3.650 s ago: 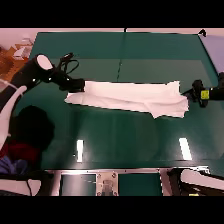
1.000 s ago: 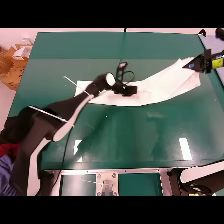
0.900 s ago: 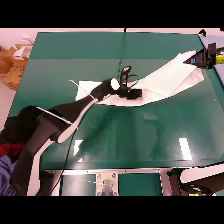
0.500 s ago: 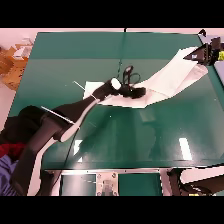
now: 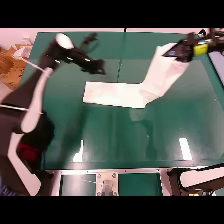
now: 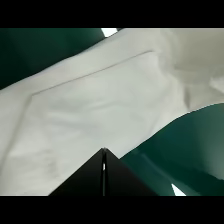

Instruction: Fold the shirts.

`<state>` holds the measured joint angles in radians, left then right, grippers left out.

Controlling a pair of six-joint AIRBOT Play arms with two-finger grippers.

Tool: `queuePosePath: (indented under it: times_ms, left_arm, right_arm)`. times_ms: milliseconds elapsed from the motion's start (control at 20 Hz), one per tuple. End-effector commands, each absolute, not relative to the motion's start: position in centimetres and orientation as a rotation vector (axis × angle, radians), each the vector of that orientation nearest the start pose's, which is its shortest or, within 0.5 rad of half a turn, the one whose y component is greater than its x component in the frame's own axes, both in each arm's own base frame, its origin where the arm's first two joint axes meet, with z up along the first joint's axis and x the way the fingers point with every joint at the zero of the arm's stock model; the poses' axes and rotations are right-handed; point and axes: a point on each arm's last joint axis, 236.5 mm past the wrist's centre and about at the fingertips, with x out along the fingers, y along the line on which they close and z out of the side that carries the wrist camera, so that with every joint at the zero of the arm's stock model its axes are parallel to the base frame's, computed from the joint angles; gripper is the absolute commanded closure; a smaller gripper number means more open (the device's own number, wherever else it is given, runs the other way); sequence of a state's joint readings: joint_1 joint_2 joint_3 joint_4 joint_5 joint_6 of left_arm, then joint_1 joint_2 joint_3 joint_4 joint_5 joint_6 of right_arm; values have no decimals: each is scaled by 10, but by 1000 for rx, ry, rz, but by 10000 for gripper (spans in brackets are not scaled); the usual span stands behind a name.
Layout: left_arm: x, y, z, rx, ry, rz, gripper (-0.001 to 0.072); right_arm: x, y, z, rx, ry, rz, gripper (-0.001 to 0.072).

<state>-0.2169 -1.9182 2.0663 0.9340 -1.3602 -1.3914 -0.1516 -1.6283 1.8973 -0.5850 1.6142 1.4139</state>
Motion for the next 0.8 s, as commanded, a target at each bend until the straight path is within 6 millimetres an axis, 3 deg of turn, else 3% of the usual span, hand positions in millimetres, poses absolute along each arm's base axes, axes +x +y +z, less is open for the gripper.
queuePosePath:
  times_ms: [0, 150, 300, 350, 400, 450, 500, 600, 650, 750]
  left_arm:
    - [500, -143, 87, -181, 1209, -563, 687]
    - [504, -106, 89, -219, 1211, -508, 687]
    - [506, -92, 85, -238, 1216, -483, 688]
    - [505, -91, 84, -225, 1217, -485, 687]
    - [505, -91, 84, -219, 1215, -492, 688]
    - [504, -91, 84, -218, 1217, -493, 688]
    - [504, -91, 84, -212, 1216, -497, 687]
    - [502, -89, 82, -199, 1224, -498, 687]
    - [501, -89, 82, -195, 1227, -501, 688]
    - [503, -89, 82, -196, 1222, -500, 687]
  right_arm:
    - [466, 214, 170, 564, 1075, 757, 698]
    - [468, 311, 115, 605, 1103, 744, 698]
    - [475, 417, 50, 700, 1035, 702, 697]
    - [474, 446, 34, 739, 1002, 689, 633]
    - [467, 470, 19, 774, 997, 685, 421]
    - [460, 481, 12, 760, 1003, 694, 263]
    - [458, 479, 13, 717, 994, 717, 240]
    - [473, 440, 35, 687, 1006, 728, 231]
    - [484, 409, 48, 681, 1014, 718, 232]
    - [503, 327, 70, 639, 1035, 663, 232]
